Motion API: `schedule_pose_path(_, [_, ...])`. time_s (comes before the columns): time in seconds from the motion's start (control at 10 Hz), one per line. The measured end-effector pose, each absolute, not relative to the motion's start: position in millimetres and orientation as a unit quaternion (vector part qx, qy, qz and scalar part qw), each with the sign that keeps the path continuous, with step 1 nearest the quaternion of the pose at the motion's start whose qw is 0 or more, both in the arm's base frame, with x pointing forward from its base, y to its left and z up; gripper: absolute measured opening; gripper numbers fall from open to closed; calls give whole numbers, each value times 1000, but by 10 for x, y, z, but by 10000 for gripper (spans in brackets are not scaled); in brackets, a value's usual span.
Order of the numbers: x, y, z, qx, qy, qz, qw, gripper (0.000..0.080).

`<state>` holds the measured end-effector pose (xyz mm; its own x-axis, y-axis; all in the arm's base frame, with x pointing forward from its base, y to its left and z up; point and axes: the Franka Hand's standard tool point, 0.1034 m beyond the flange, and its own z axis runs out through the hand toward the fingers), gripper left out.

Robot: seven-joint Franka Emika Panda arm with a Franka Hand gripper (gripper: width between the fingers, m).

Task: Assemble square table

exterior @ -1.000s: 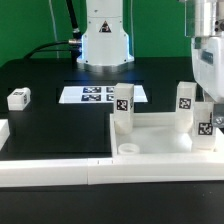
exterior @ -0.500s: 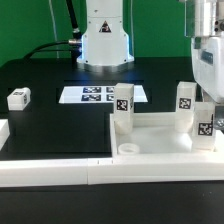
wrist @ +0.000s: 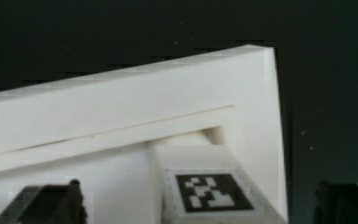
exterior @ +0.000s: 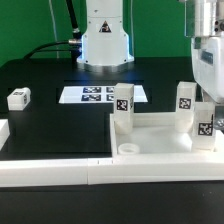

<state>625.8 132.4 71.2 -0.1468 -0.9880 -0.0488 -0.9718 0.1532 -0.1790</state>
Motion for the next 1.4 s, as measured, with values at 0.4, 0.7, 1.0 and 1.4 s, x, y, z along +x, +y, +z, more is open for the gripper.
schedule_pose_path(0.4, [6301,1214,732,-833,543,-80,62,649])
schedule_pose_path(0.7, [6293,1228,725,-876,470,-90,56,649])
schedule_pose_path(1.0, [6318,1117,735,-965,240,-101,24,649])
schedule_pose_path(1.4, [6326,1078,730,-974,202,-99,18,514])
